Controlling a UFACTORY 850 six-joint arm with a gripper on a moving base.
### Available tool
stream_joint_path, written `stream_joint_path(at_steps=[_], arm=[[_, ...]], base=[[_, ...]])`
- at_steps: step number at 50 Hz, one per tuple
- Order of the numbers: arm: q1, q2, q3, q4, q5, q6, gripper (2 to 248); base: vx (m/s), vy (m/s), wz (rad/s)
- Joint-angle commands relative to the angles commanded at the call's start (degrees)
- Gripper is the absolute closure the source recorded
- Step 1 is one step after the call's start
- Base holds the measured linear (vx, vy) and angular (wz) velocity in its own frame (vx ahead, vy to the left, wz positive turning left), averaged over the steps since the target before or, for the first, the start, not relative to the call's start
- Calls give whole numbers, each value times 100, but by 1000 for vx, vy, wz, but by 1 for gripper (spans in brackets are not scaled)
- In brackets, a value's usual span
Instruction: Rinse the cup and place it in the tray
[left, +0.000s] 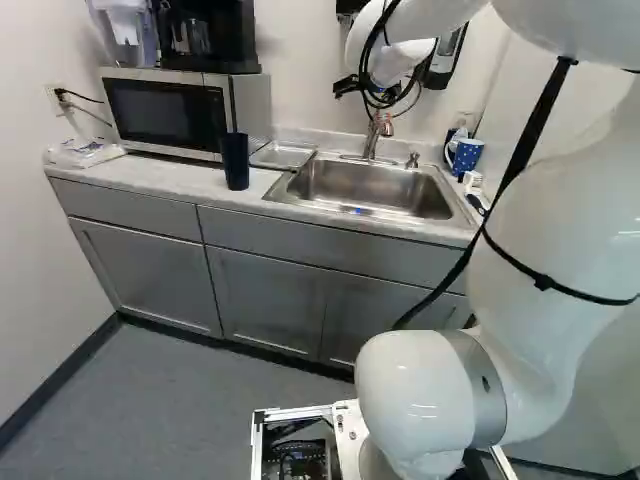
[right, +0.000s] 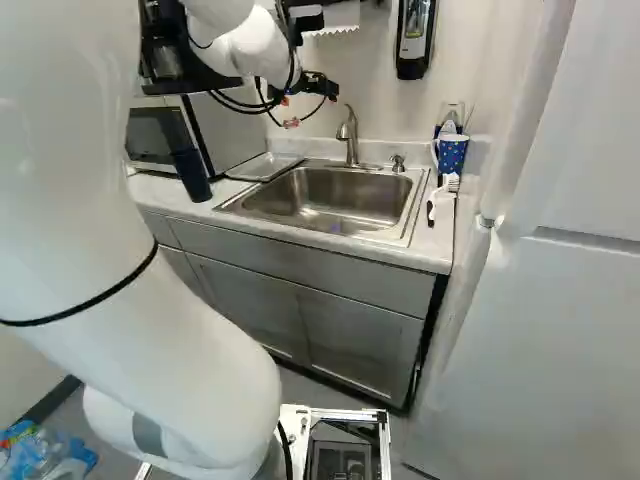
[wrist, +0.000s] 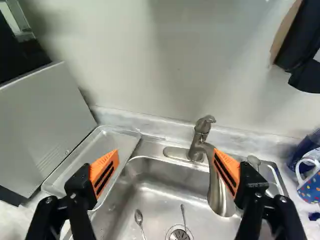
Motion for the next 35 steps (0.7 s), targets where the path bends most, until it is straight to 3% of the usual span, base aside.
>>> stream_joint_path(at_steps=[35], arm=[[-90, -897, -936, 0, -469, 0, 3]], base=[[0, 0, 0]])
